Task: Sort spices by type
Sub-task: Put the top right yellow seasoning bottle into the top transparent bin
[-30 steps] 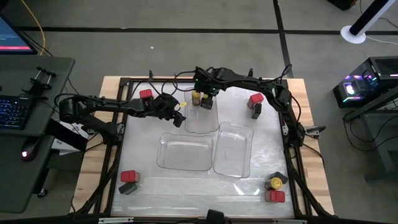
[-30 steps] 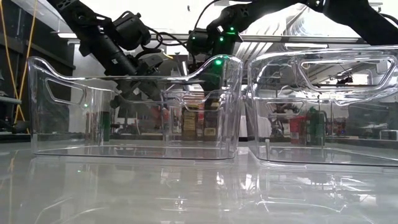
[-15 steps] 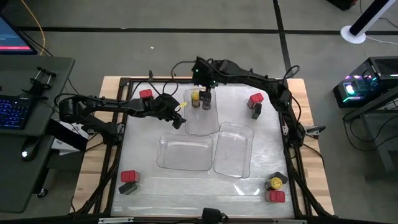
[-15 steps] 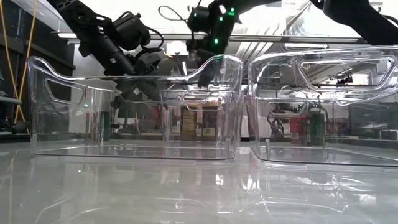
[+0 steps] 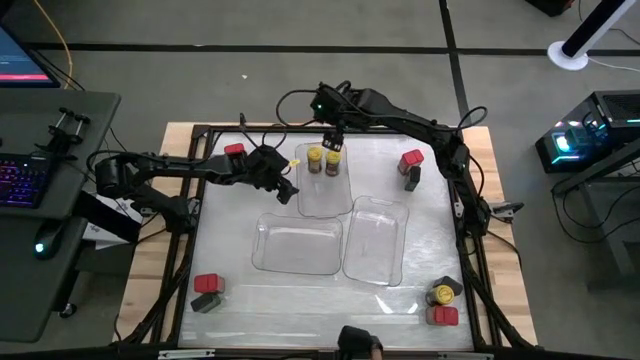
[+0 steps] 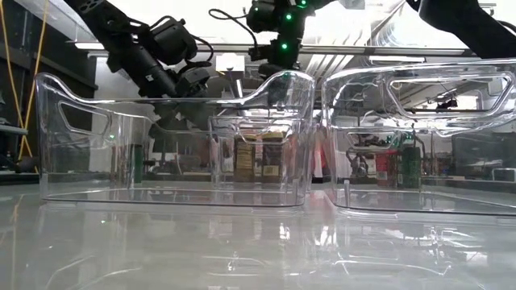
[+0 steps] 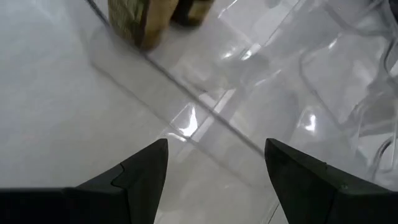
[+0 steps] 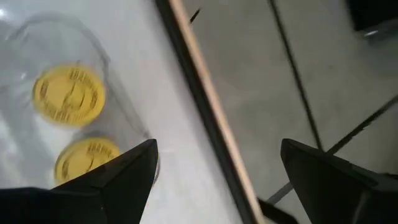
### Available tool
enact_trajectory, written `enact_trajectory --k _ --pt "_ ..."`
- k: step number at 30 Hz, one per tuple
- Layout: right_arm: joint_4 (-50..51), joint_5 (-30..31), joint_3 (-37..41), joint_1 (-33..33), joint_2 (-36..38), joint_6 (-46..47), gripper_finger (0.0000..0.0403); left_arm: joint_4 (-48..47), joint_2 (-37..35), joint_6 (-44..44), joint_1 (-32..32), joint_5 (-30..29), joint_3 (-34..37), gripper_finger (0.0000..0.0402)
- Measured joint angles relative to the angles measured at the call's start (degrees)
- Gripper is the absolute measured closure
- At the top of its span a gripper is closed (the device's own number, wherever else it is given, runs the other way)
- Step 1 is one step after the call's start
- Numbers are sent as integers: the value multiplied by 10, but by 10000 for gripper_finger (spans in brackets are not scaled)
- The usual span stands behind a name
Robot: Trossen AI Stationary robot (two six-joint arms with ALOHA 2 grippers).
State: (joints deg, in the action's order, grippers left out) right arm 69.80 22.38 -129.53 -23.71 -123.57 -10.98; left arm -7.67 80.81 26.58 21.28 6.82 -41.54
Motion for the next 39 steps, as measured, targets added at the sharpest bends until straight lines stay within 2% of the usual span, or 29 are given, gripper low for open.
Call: enact_trajectory --k 2,6,10,12,14,16,17,18,21,24,27,30,34,39 --pt "15 -20 3 -3 0 0 64 3 0 -15 9 22 -10 147" --pt "32 -20 -4 -3 -1 -17 68 -16 0 -45 24 50 -35 147" --pt "76 -37 -32 -3 -1 -19 110 -101 -1 -61 45 48 -80 147" --pt "116 -41 -36 -3 2 -14 161 -154 -1 -62 58 44 -101 147" --pt "146 -52 -29 -3 3 -4 239 -187 -6 -68 67 26 -104 147" --pt "178 -96 -17 -10 3 4 336 -202 -15 -68 71 -16 -97 147" --pt "185 -123 -7 -14 3 5 367 -203 -21 -68 72 -33 -89 148" --pt "185 -150 4 -19 5 10 381 -202 -27 -64 73 -48 -78 151" --pt "155 -171 60 -31 25 29 384 -184 -46 -37 71 -72 -37 171" --pt "81 -215 141 -43 67 41 399 -149 -65 0 63 -85 12 218" --pt "8 -274 230 -54 110 70 400 -105 -73 36 54 -92 51 291" --pt "-47 -297 303 -56 142 100 401 -51 -70 58 51 -94 68 377" --pt "-116 -310 366 -48 160 138 402 19 -46 43 63 -99 68 393" --pt "-224 -323 404 -30 159 178 402 49 -15 -5 88 -112 66 400"
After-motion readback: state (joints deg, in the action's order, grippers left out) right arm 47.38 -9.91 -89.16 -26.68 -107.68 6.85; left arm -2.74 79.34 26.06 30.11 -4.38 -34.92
